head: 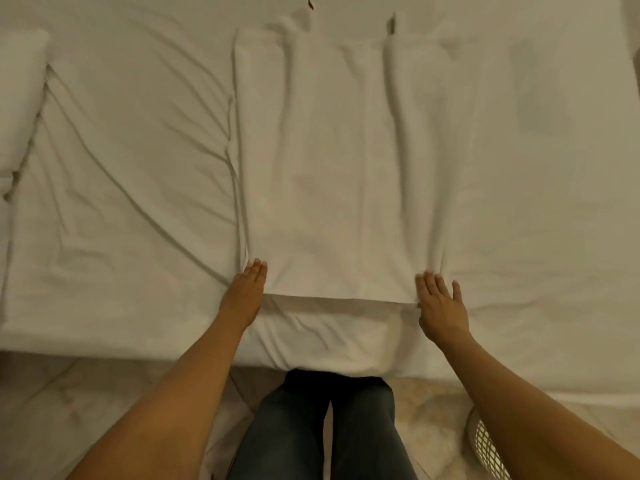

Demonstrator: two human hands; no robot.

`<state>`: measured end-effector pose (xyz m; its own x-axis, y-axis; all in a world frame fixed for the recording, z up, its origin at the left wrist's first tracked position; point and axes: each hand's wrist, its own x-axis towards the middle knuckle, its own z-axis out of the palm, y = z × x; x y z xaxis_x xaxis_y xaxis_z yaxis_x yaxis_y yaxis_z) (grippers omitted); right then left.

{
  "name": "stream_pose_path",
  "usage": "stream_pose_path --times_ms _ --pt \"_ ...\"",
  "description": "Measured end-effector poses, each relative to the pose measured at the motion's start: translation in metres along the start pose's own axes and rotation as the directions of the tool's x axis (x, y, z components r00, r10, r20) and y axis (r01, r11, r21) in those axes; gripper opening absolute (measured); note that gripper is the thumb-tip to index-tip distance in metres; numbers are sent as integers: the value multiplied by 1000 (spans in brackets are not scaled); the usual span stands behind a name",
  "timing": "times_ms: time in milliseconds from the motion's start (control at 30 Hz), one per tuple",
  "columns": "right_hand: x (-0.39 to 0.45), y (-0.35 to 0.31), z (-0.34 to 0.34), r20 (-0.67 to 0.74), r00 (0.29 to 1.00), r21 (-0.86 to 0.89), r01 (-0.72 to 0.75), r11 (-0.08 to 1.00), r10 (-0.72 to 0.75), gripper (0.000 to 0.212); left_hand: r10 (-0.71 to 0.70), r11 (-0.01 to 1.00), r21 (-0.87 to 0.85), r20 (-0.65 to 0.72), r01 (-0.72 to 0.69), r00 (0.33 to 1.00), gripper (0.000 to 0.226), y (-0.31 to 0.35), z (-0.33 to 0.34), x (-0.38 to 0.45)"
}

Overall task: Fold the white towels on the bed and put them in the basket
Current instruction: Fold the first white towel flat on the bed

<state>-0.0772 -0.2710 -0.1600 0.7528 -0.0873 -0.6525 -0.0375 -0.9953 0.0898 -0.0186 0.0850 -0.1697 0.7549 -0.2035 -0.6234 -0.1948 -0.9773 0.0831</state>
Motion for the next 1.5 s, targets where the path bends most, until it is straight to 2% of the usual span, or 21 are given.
stream_pose_path --times_ms 233,467,700,833,1000,1100,1267,1500 --pt "10 -2 27 17 1000 -53 -15 999 16 65 -26 999 46 35 25 999 63 -1 24 12" --pt "-20 -10 43 83 997 -96 2 995 6 63 -35 998 52 95 30 995 60 -6 35 -13" --pt "-6 -9 47 90 996 7 0 1000 0 68 -50 994 100 125 37 991 64 0 34 -3" --pt "-3 -12 47 160 986 56 25 998 -34 71 -33 986 164 164 6 986 67 14 32 1" --pt "-10 -10 29 258 962 117 62 991 -91 72 -28 989 148 272 -13 962 67 31 25 0" --pt "-12 -9 15 211 975 191 25 981 -66 66 -15 992 128 255 -18 967 69 41 6 6" --pt "-1 0 -18 80 995 263 -74 962 54 62 20 988 149 135 -41 991 61 56 -37 32" --pt "49 29 -57 -2 978 398 -191 897 209 61 114 978 174 41 -119 993 59 100 -95 103"
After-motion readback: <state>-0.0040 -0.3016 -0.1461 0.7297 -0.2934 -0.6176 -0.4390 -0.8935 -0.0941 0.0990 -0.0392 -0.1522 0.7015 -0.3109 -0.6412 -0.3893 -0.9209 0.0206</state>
